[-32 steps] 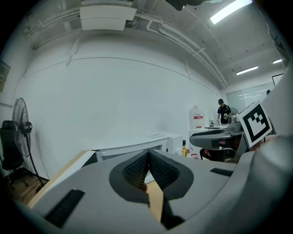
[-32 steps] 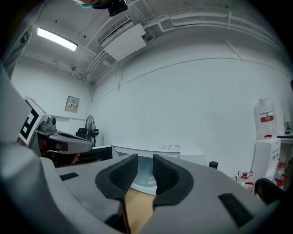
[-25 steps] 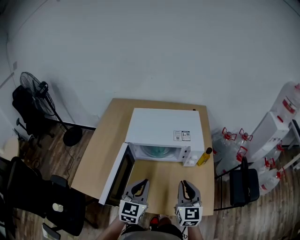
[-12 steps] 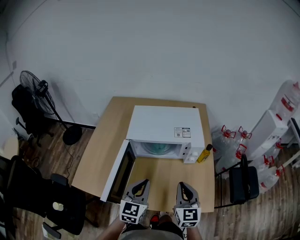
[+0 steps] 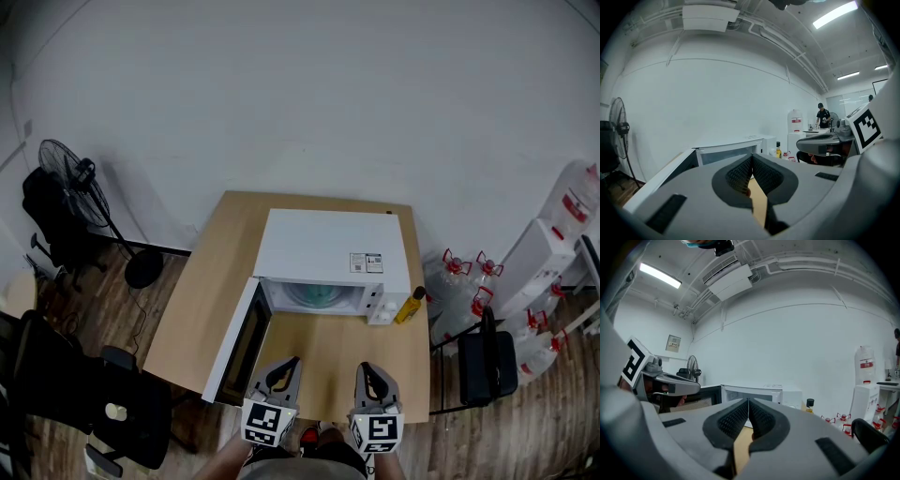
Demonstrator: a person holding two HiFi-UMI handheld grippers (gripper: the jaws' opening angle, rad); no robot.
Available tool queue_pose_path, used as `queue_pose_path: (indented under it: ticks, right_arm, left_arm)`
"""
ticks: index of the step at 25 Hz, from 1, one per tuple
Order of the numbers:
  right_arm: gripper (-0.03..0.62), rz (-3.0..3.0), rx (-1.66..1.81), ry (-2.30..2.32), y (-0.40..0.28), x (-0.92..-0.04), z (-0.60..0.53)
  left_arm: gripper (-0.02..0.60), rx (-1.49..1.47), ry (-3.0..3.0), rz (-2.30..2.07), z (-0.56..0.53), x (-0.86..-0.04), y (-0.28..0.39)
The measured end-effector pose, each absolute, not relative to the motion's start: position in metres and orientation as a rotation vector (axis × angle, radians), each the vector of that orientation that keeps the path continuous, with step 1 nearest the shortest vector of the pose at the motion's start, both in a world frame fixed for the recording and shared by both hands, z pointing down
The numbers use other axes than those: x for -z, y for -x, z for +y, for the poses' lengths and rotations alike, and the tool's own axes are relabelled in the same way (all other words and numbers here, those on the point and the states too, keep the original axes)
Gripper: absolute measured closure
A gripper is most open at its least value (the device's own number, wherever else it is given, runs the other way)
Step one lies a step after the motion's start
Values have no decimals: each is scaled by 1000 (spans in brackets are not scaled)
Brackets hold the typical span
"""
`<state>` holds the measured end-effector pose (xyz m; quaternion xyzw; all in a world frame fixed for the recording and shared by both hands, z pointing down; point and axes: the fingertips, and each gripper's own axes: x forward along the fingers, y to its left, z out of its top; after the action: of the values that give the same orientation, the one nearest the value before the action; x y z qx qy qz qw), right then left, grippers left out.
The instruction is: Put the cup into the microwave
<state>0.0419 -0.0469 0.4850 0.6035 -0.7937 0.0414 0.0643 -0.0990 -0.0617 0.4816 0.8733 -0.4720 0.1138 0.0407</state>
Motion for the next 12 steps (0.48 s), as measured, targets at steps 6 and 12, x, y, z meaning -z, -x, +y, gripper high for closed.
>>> queue_pose_path:
  ticks: [6, 12]
  right_arm:
    - [574, -2395, -127, -1830, -40, -481, -45]
    - [574, -2396, -122, -1831, -40, -481, -44]
  left_arm:
    - [558, -357, -2667, -1445, -60, -481, 102]
    - [558, -362, -2662, -1449, -59, -483, 104]
